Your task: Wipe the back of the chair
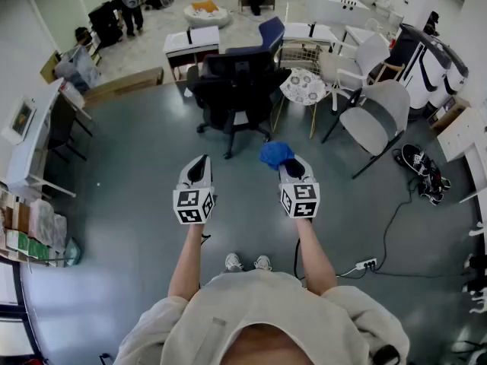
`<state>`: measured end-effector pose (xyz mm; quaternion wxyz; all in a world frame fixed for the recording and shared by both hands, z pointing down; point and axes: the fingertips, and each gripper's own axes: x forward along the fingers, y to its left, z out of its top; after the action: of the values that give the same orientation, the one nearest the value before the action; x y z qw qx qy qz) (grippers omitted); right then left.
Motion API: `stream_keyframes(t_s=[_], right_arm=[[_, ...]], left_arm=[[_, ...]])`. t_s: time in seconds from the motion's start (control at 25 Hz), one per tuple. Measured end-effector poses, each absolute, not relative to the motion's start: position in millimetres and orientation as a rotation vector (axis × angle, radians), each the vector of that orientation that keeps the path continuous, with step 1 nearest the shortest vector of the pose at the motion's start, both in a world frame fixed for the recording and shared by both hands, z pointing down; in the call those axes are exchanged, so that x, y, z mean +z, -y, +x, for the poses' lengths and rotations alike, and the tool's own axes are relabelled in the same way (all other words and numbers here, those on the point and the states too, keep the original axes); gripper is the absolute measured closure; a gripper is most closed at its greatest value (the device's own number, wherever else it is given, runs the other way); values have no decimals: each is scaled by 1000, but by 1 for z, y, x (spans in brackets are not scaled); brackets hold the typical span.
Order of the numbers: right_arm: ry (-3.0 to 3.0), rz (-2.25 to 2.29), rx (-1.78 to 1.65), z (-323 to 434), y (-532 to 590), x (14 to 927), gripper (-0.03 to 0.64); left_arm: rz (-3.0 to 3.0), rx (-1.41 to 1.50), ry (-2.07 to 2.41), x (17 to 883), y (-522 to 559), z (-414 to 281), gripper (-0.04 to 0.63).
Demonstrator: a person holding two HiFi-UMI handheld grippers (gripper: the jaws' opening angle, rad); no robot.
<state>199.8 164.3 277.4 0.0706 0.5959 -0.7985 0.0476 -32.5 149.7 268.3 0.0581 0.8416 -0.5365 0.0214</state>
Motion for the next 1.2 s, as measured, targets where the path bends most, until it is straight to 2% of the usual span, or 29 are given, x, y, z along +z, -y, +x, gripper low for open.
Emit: stream_keyframes(t_s=[0.72, 1.2], right_arm=[[2477, 1679, 147, 211, -178, 286, 548], [2507, 1582, 192, 188, -150, 309, 548]], left_arm=[[2493, 72, 1695, 274, -164, -14, 591], [2469, 95, 1700, 291, -140, -27, 591]])
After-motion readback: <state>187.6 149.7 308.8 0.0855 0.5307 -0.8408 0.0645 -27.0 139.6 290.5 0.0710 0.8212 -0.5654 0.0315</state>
